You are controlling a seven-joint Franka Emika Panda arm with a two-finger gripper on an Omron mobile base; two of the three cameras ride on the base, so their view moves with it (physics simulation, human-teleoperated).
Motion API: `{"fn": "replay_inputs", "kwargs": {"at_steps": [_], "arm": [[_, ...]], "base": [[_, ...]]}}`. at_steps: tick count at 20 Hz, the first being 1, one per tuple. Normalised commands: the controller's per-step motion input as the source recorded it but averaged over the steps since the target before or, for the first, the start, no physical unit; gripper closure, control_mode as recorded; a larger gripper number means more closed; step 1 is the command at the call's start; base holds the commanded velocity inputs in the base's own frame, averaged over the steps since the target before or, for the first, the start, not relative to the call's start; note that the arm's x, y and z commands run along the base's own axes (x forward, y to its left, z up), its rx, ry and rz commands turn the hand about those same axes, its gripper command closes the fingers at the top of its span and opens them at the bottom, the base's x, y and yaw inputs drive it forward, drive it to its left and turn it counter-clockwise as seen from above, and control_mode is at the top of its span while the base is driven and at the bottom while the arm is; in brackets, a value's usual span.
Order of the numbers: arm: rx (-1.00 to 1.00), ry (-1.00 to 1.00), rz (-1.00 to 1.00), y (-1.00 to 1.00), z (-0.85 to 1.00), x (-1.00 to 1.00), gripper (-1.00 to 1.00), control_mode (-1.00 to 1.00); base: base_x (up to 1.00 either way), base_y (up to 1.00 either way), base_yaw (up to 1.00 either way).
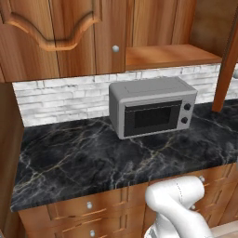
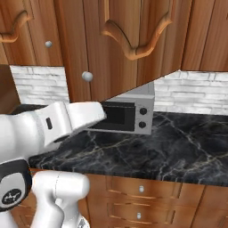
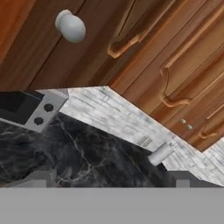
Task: Close all open cabinet doors.
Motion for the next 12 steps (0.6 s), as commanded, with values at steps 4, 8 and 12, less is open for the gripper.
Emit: {"fn": "replay_inputs", "kwargs": {"at_steps": [4,8,12], "arm": [[0.14,-0.11,0.47,-0.5,-0.05,0.32,-1.0,-1.0],[0.16,-0.1,0.45,-0.29,0.0,0.42,-1.0,-1.0],[0.12,-0.07,0.44,-0.01,0.0,0.44,-1.0,-1.0]], "base": [[0.0,0.0,0.0],[0.0,0.0,0.0],[0.0,0.0,0.0]]}}
